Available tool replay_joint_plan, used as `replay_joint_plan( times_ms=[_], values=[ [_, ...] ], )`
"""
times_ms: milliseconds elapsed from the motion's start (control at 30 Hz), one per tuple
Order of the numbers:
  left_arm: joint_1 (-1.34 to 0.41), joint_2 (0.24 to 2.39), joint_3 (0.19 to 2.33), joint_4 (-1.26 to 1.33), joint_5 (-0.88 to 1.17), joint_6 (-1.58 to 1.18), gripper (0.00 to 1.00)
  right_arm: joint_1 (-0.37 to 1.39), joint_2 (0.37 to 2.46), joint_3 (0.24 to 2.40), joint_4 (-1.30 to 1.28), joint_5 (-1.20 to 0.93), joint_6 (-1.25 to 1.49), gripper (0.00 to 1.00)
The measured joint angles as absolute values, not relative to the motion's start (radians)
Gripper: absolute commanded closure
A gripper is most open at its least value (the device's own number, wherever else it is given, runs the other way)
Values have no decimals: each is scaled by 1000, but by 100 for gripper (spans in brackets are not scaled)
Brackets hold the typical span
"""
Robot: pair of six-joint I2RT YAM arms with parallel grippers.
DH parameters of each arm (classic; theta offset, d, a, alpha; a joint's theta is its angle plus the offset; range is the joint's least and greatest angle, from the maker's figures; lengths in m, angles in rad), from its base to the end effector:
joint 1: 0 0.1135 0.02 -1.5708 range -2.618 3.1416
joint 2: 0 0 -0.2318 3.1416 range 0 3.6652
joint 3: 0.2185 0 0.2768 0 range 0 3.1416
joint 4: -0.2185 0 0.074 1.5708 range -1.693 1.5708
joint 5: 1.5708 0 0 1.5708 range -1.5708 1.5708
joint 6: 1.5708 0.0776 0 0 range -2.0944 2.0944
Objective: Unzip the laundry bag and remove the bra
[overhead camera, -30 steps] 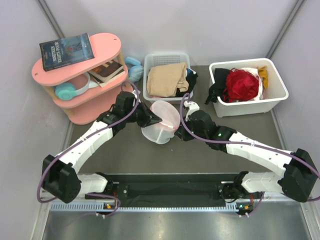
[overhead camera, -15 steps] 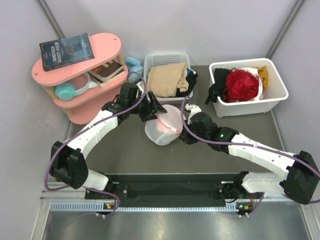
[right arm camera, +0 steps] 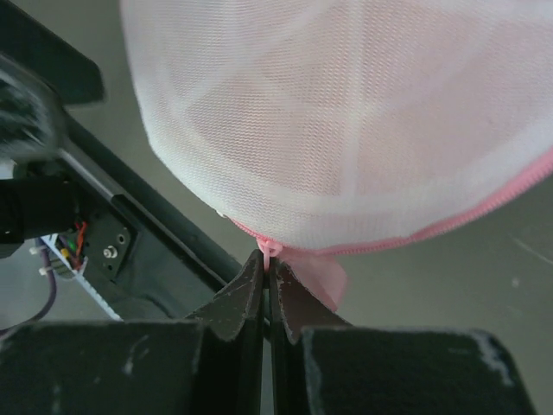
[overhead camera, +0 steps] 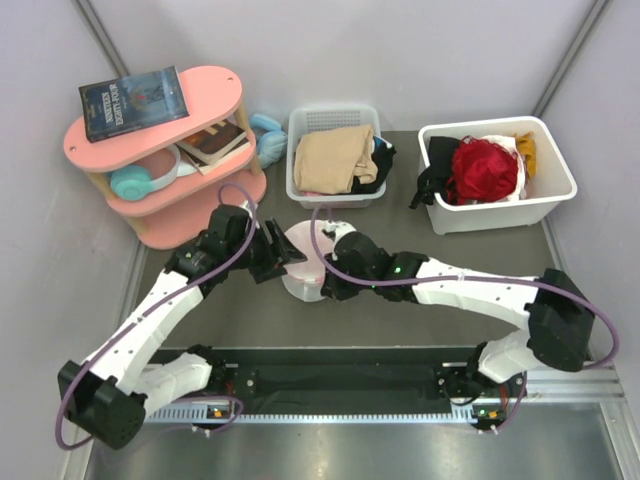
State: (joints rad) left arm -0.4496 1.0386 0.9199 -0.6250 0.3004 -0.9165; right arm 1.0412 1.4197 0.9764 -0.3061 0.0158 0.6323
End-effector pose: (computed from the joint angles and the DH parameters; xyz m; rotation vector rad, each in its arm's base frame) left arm 0.2483 -0.1453 0.2405 -0.4171 2.4724 -0.9867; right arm 0.1859 0.3152 0.1777 -0.4926 2.4175 0.7846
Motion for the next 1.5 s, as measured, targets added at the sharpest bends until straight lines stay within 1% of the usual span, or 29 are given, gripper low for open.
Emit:
replay_joint_plan(
  times_ms=[233,433,600,767,800,833,933,967,1033,1067,1100,1300,1500],
  values=[
    [-453,935,874,-731,233,-971,30,1097,1519,1062,-290,-24,640,100],
    [-453,843,774,-715,219,-1041,31,1117,1543,1083,-279,-49,640,100],
    [-453,862,731,-698,192,-1076,32,1132,1550,1093,-278,-64,637,100],
    [-453,905,730,-610,183,-1092,36,1137,1557,1106,-273,-81,629,100],
    [-453,914,730,-588,182,-1095,39,1137,1562,1110,-271,-83,628,100],
    [-453,924,730,-572,183,-1097,46,1137,1566,1114,-271,-86,628,100],
    [-453,966,729,-524,191,-1102,62,1137,1569,1114,-271,-91,626,100],
    [-453,981,728,-513,195,-1102,74,1137,1569,1114,-271,-93,624,100],
    [-453,1000,717,-483,209,-1105,86,1137,1569,1114,-271,-93,622,100],
    [-453,1005,711,-473,213,-1108,97,1137,1569,1114,-271,-93,622,100],
    [-453,1008,704,-462,218,-1105,100,1137,1569,1114,-271,-93,621,100],
    [-453,1013,697,-421,227,-1099,100,1124,1568,1105,-263,-97,630,100],
    [-442,1050,697,-401,243,-1072,100,1079,1515,999,-220,-111,656,100]
  ],
)
